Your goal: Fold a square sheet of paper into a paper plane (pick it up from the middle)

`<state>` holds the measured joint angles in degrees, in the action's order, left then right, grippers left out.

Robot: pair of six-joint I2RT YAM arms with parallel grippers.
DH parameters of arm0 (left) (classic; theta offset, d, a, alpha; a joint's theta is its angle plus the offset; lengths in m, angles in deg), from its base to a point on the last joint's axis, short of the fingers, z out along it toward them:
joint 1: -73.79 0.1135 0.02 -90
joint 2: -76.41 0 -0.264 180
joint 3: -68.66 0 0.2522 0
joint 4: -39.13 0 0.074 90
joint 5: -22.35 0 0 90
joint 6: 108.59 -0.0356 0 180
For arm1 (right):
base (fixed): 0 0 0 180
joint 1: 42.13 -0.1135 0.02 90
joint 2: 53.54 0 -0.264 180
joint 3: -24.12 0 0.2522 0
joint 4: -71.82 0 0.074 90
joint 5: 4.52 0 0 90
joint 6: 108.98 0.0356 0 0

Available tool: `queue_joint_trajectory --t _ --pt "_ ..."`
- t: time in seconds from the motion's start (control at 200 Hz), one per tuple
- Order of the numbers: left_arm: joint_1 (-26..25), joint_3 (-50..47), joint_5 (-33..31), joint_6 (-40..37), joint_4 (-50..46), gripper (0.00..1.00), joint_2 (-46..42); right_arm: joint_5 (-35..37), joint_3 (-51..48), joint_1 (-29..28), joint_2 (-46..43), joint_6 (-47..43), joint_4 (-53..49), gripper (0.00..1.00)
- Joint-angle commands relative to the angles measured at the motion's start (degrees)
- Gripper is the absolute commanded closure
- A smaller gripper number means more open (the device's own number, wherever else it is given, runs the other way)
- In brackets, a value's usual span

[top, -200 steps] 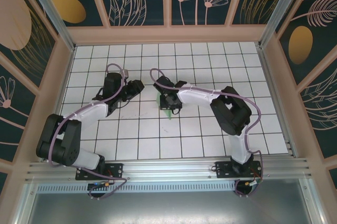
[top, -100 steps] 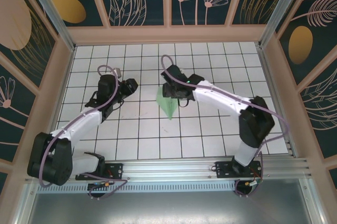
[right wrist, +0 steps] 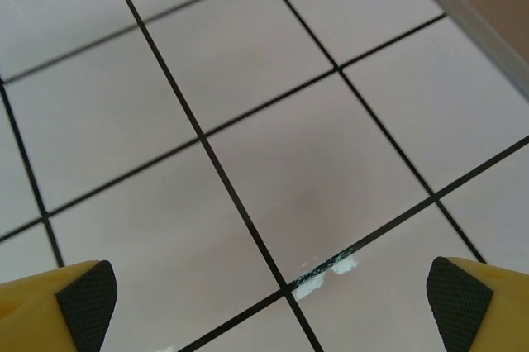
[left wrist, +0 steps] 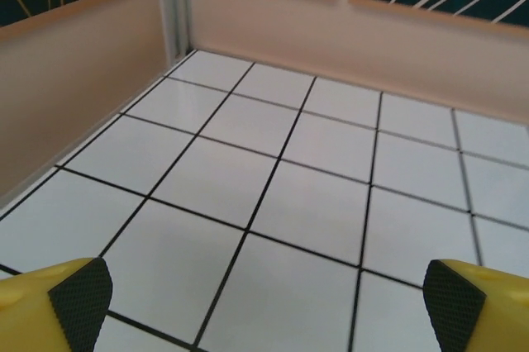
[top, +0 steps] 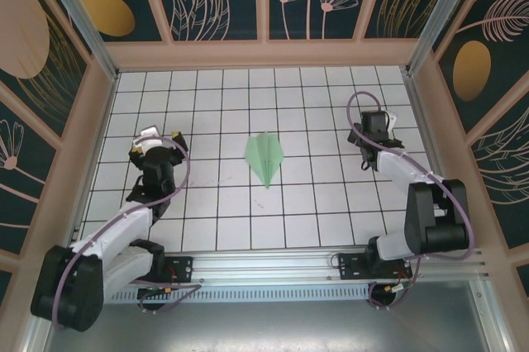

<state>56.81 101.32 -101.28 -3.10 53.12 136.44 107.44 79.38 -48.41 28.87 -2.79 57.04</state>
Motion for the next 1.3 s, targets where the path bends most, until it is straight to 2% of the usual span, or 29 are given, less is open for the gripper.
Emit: queue_joint_trajectory --t 0.0,0.12,0.17,0.265,0.345,0.435,0.48,0.51,0.54,0.585,0.615,0.681,0.711,0.731,0.776,0.871,1.001,1.111,1.216,1.291 --pt "0.0 -4.6 -3.5 -11.2 19.7 0.01 6.9 -5.3 -7.4 -0.1 -0.9 -9.5 25.5 0.01" --pt "0.5 -8.6 1.3 -14.5 39.7 0.02 15.5 -9.9 -14.9 0.2 -2.6 -14.8 41.9 0.01" --pt "1.4 -7.8 4.4 -15.6 41.7 0.01 17.6 -13.6 -18.7 0.7 -2.4 -18.5 48.7 0.01" --pt "3.0 -4.1 8.1 -15.8 36.0 0.01 19.5 -18.1 -23.5 2.2 -0.3 -20.0 58.7 0.01" --pt "3.0 -6.6 9.7 -16.7 39.2 0.02 18.1 -20.8 -23.4 2.4 1.3 -22.1 60.1 0.01" --pt "4.0 -13.6 9.7 -20.5 56.2 0.01 19.0 -22.7 -24.0 3.3 1.6 -21.6 61.2 0.01" --pt "6.5 -14.5 13.2 -19.8 61.0 0.01 21.9 -23.2 -24.4 3.9 1.5 -21.0 61.9 0.01" --pt "7.4 -14.0 15.2 -19.0 60.8 0.01 23.7 -23.3 -24.6 4.3 1.5 -20.5 62.3 0.01" --pt "7.6 -13.1 14.3 -18.8 61.1 0.01 25.1 -23.8 -24.8 4.9 1.6 -20.0 62.8 0.01" --pt "9.1 -11.7 14.8 -16.5 55.8 0.02 24.0 -24.9 -25.3 6.2 1.9 -18.7 64.0 0.01" --pt "10.1 -10.6 15.3 -15.4 53.7 0.02 23.7 -24.2 -26.6 6.7 2.7 -17.8 67.4 0.01" --pt "12.6 -10.0 17.6 -13.2 55.2 0.01 27.1 -25.8 -29.4 7.9 6.8 -17.1 76.7 0.01" --pt "13.1 -9.6 18.0 -13.2 59.0 0.02 29.7 -24.3 -28.5 7.9 6.0 -16.4 73.2 0.01" --pt "13.2 -9.4 17.4 -13.0 57.6 0.02 29.7 -23.7 -27.7 7.9 5.5 -16.1 70.9 0.01" --pt "13.5 -7.8 16.5 -11.4 51.0 0.02 27.5 -23.8 -28.1 8.0 6.0 -15.9 72.6 0.01" --pt "15.4 -7.2 17.2 -9.2 50.5 0.01 28.0 -23.6 -27.8 8.1 5.8 -15.7 71.7 0.01" --pt "15.4 -9.3 17.7 -10.0 55.8 0.02 28.5 -23.6 -27.9 8.2 5.9 -15.7 72.0 0.01" --pt "15.4 -8.0 18.1 -10.2 53.1 0.01 28.4 -23.6 -28.0 8.2 5.8 -15.7 72.0 0.01" --pt "15.4 -6.6 23.4 -11.6 50.0 0.01 28.3 -23.6 -28.0 8.2 5.9 -15.7 72.0 0.01" --pt "15.4 -6.3 23.6 -11.6 49.6 0.01 28.5 -23.6 -27.9 8.2 5.9 -15.7 72.0 0.01"
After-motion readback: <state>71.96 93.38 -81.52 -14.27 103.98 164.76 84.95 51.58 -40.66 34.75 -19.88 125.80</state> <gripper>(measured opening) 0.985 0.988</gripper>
